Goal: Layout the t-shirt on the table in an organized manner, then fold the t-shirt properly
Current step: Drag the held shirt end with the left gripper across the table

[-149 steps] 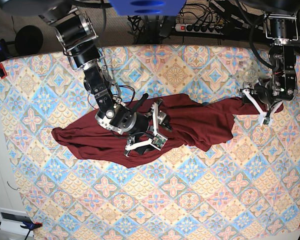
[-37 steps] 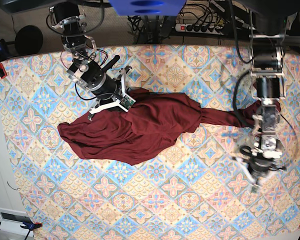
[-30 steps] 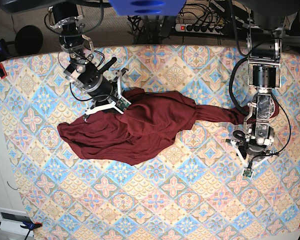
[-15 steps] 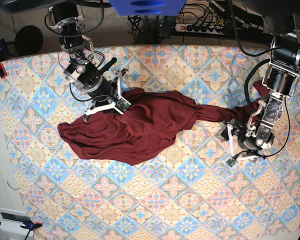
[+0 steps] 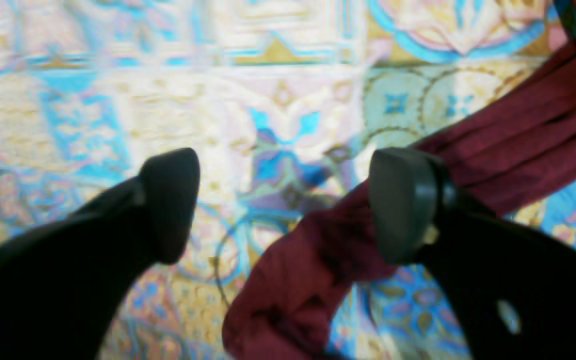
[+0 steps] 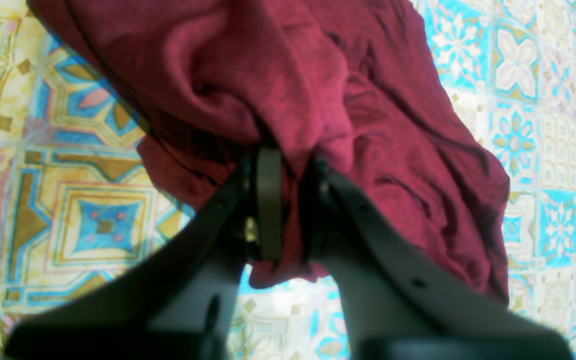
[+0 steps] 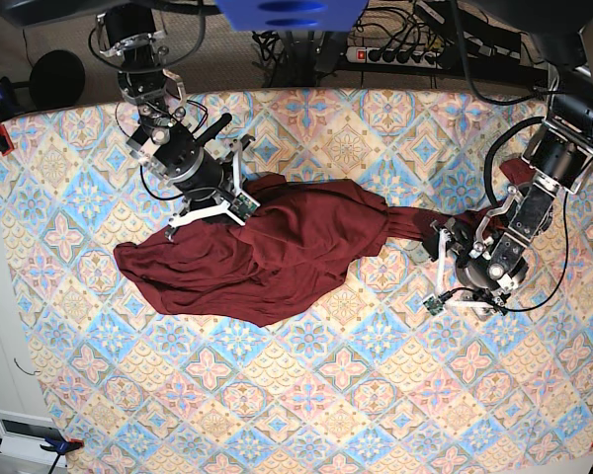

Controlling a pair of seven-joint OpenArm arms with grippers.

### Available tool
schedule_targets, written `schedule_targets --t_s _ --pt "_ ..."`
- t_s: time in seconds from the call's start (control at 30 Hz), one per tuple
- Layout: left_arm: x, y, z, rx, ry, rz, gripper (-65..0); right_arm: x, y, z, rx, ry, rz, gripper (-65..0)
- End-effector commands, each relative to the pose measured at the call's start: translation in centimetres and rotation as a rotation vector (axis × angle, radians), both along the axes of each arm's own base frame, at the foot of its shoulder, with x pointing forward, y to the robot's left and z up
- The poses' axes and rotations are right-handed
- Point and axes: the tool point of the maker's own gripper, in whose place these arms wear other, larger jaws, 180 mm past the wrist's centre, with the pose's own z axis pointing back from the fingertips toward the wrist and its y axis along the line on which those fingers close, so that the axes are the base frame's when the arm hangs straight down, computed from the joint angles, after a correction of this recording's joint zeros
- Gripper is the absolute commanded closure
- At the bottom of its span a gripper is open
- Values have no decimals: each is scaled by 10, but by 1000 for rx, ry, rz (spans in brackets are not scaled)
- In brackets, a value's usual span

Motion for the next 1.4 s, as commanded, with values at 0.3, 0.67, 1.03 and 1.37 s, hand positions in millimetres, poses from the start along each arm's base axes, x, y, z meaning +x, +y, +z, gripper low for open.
schedule_targets --t_s 0.3,0.67,1.03,1.37 --pt "-6 -9 18 -82 37 -71 -584 11 2 15 22 -52 3 0" --pt "-50 -24 -31 -1 207 -209 -583 11 2 15 22 -51 2 0" --pt "-12 3 -54 130 135 -160 -83 11 3 15 22 -50 5 0" --pt "102 49 45 80 -355 164 0 10 2 15 23 -51 1 0"
